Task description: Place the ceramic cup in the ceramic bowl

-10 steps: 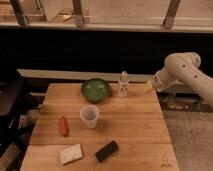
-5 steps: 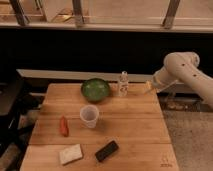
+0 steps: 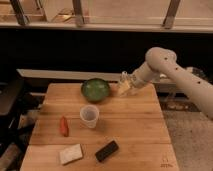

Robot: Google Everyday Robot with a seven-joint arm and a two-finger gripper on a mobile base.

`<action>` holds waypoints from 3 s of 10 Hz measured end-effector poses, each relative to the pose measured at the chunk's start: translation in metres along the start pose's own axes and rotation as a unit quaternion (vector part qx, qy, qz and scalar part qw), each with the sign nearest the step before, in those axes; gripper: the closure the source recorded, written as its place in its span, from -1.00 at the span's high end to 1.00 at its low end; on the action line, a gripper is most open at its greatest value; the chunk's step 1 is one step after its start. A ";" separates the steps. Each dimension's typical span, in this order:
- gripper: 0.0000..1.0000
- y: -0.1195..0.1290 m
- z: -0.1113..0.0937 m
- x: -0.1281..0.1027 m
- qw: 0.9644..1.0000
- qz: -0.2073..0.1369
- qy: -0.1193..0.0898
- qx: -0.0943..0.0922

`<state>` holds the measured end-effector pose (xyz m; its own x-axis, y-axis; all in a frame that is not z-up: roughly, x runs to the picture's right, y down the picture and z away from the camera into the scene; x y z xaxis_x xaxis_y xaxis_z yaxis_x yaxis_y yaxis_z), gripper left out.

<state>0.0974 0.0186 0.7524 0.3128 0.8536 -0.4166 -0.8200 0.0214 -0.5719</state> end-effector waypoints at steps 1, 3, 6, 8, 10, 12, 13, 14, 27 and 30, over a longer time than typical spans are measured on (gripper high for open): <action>0.22 0.014 0.005 -0.004 1.000 -0.010 0.001 -0.012; 0.22 0.012 0.004 -0.003 1.000 -0.009 -0.001 -0.011; 0.22 0.014 0.013 0.001 1.000 -0.012 0.013 -0.016; 0.22 0.017 0.028 0.003 0.999 -0.024 0.028 -0.013; 0.22 0.028 0.051 0.004 0.998 -0.038 0.046 -0.019; 0.22 0.038 0.068 0.003 0.997 -0.049 0.057 -0.029; 0.22 0.043 0.081 0.004 0.996 -0.055 0.064 -0.037; 0.22 0.048 0.091 0.004 0.995 -0.059 0.070 -0.044; -0.64 0.076 0.158 0.028 0.985 -0.088 0.119 -0.093; -1.00 0.083 0.144 0.019 0.984 -0.077 0.114 -0.112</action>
<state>-0.0338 0.1114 0.7985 0.5457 0.7092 -0.4463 -0.6366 0.0046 -0.7712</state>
